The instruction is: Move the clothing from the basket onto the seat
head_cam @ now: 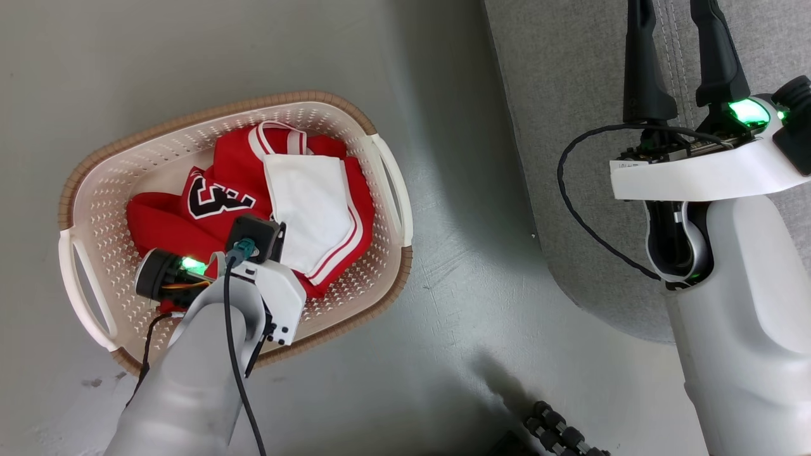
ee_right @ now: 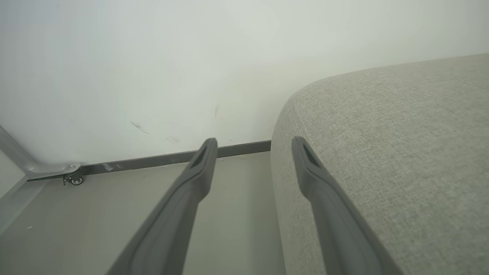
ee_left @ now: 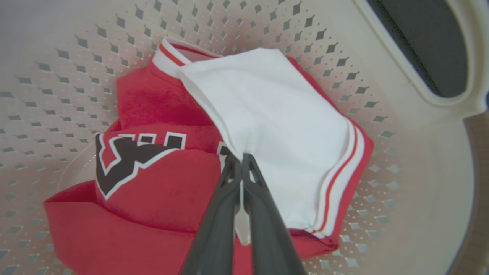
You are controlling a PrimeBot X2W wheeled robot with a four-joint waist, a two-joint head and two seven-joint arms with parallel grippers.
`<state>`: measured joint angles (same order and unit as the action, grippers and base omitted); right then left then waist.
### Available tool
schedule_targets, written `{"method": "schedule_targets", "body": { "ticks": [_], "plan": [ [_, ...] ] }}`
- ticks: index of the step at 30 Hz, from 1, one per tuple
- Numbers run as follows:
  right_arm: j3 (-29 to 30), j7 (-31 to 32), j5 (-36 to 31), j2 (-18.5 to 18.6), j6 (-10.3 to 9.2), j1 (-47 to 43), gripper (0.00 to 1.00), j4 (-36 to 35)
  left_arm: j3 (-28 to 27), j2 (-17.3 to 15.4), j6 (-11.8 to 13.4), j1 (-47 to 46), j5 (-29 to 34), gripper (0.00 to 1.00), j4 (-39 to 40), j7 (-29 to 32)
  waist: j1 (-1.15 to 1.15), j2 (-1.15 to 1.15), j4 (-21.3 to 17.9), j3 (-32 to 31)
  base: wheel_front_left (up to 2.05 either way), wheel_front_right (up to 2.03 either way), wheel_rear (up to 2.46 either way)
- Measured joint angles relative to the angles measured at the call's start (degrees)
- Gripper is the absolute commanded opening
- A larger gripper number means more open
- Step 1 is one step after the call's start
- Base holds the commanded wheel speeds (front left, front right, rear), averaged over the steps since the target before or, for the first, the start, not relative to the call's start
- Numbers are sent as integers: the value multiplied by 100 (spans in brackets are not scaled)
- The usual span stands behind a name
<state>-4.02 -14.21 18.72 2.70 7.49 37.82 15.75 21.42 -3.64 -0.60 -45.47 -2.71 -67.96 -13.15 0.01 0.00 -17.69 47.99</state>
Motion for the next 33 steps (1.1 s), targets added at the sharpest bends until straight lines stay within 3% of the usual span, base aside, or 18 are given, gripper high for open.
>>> {"method": "schedule_targets", "body": {
  "ticks": [19,33],
  "plan": [
    [152,-23,-142,2,-1,-2,100,126,-234,34,4,-59,-275,0,554,-101,0,0,233,-284,0,0,0],
    [199,-23,-316,29,-1,-11,100,185,-372,38,8,290,-369,0,1945,-133,0,0,463,-602,0,0,0]
  ]
}}
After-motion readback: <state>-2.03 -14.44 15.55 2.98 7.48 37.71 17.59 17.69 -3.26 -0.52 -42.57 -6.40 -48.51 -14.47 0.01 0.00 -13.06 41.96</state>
